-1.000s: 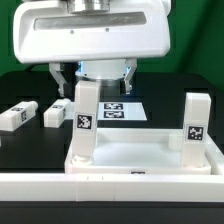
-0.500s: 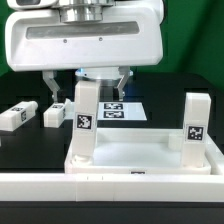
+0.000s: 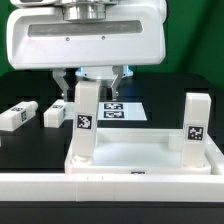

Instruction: Assemble desk

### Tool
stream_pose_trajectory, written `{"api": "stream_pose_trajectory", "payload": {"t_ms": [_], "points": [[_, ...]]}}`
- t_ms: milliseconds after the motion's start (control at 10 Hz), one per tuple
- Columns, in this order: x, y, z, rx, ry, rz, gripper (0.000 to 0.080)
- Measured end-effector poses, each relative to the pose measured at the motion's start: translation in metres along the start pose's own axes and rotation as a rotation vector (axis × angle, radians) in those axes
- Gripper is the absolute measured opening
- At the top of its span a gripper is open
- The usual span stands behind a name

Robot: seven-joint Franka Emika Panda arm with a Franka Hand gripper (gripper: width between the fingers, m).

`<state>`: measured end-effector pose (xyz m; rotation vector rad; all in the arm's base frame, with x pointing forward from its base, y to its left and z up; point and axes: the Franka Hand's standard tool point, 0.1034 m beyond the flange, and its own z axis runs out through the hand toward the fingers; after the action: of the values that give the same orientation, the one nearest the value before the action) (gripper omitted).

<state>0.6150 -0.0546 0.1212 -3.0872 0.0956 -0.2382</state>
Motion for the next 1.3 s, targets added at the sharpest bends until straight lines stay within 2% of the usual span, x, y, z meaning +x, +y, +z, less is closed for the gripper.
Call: {"api": "stream_pose_trajectory", "payload": {"t_ms": [100,600,1100,1300], "points": [[-0.0004,0.0011,0.0004,-0.001,-0.001,0.002,0.0290],[-0.0006,0.0012,0.0009,0.001,-0.001,0.046,0.0290],[-0.0010,0.0078,0.0009,0.006,0.008,0.518,0.0290],[-0.0020,0.0089,0.0015,0.017,0.008,0.765,0.0290]]}}
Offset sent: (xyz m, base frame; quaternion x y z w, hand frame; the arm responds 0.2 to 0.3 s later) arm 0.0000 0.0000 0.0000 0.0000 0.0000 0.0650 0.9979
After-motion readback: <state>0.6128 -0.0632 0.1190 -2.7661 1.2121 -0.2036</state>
